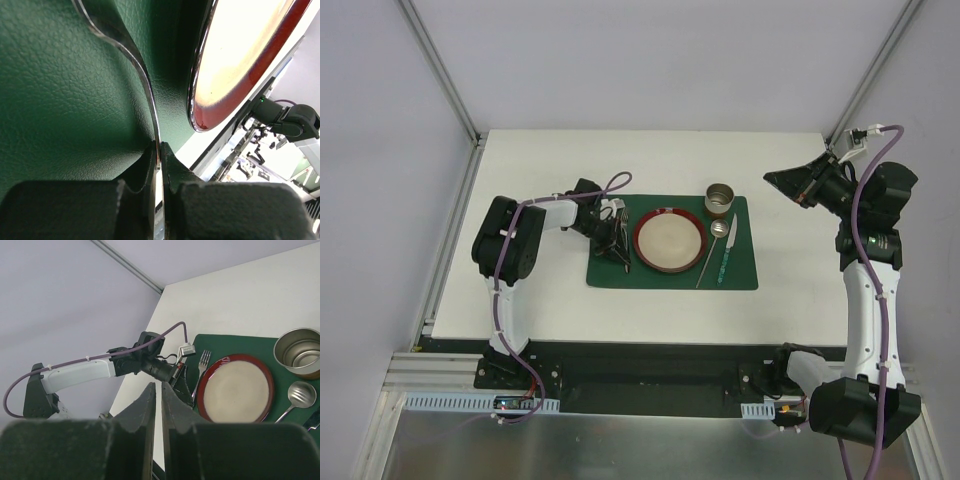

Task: Set the dinner table for one person
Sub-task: Place the fork on the napkin.

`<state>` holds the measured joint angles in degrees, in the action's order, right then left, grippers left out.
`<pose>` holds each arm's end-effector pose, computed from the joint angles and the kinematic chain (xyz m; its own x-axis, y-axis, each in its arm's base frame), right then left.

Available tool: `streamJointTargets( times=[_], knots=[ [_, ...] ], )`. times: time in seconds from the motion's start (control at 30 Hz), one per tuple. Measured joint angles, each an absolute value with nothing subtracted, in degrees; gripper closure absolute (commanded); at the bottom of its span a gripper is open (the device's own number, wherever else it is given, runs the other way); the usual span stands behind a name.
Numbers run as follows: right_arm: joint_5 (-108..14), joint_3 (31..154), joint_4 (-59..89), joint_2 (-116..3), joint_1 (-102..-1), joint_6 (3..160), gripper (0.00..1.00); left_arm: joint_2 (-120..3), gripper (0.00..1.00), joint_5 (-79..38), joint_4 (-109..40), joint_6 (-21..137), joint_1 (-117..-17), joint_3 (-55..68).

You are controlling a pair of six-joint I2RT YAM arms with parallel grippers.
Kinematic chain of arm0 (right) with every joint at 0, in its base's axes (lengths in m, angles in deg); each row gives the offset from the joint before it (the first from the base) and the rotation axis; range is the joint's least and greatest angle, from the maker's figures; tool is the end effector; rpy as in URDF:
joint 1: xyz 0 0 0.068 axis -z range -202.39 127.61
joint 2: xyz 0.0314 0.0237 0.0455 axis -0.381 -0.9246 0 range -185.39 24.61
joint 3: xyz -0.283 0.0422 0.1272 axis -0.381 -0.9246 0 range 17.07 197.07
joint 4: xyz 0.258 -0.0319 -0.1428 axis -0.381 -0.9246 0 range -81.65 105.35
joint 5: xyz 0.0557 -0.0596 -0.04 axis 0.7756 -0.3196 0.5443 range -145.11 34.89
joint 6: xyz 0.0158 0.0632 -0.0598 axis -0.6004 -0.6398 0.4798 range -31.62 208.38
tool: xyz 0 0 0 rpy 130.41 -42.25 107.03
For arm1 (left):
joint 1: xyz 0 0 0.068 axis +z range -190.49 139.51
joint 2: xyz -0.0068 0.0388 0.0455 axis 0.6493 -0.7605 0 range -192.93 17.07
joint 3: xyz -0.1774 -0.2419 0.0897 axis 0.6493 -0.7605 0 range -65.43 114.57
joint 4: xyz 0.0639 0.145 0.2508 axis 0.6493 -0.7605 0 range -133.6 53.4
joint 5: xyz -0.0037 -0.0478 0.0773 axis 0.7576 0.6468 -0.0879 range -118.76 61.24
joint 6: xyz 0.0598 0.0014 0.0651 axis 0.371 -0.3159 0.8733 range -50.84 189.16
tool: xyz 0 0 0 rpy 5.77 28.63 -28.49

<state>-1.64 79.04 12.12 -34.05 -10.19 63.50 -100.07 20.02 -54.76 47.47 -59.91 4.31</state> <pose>0.2676 0.0067 0.4508 -0.2760 0.3159 -0.9077 -0.5990 0.6821 0.4195 0.4016 -0.2043 0.1035 -0.9873 0.0898 -0.1313 0.1589 0.5933 -0.7891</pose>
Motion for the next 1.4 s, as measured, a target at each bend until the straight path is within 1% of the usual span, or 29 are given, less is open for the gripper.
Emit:
streamJointTargets(
  times=[0.03, 0.07, 0.13, 0.17, 0.27, 0.63, 0.87, 0.97, 1.13, 1.27, 1.4],
  knots=[
    [-1.6, 79.1, 12.1, -34.0, -10.2, 63.5, 0.90, -100.1, 0.97, 20.0, -54.9, 47.6, -60.0, 4.3],
    [-1.6, 79.0, 12.1, -34.0, -10.2, 63.5, 0.90, -100.1, 0.85, 20.0, -55.0, 47.7, -60.0, 4.3],
    [-1.6, 79.0, 12.1, -34.0, -10.2, 63.5, 0.91, -100.1, 0.70, 19.9, -55.0, 48.0, -60.0, 4.3],
    [-1.6, 79.0, 12.1, -34.0, -10.2, 63.5, 0.91, -100.1, 0.60, 20.1, -55.1, 47.8, -60.0, 4.3],
    [-1.6, 79.0, 12.1, -34.0, -10.1, 63.5, 0.92, -99.9, 0.48, 20.7, -54.9, 47.5, -60.1, 4.3],
    [-1.5, 79.0, 12.1, -33.7, -9.8, 63.5, 0.93, -98.9, 0.47, 20.5, -54.8, 47.3, -60.7, 4.2],
    [-1.4, 78.6, 12.2, -33.7, -9.6, 63.5, 0.94, -95.7, 0.50, 18.5, -54.6, 47.2, -60.8, 1.3],
    [-1.4, 78.2, 12.2, -33.7, -9.5, 63.4, 0.95, -93.1, 0.52, 14.9, -55.8, 47.1, -60.7, 0.1],
    [-1.2, 78.1, 12.2, -33.7, -9.5, 63.3, 0.98, -89.6, 0.53, 4.3, -57.6, 45.6, -59.8, 0.9],
    [-1.0, 77.7, 12.3, -33.6, -9.5, 63.3, 0.99, -89.5, 0.53, -3.0, -58.3, 43.7, -59.1, 5.7],
    [-0.9, 77.1, 12.2, -33.5, -9.5, 63.3, 0.99, -91.2, 0.55, -6.7, -58.3, 42.2, -58.7, 12.6]
  ],
)
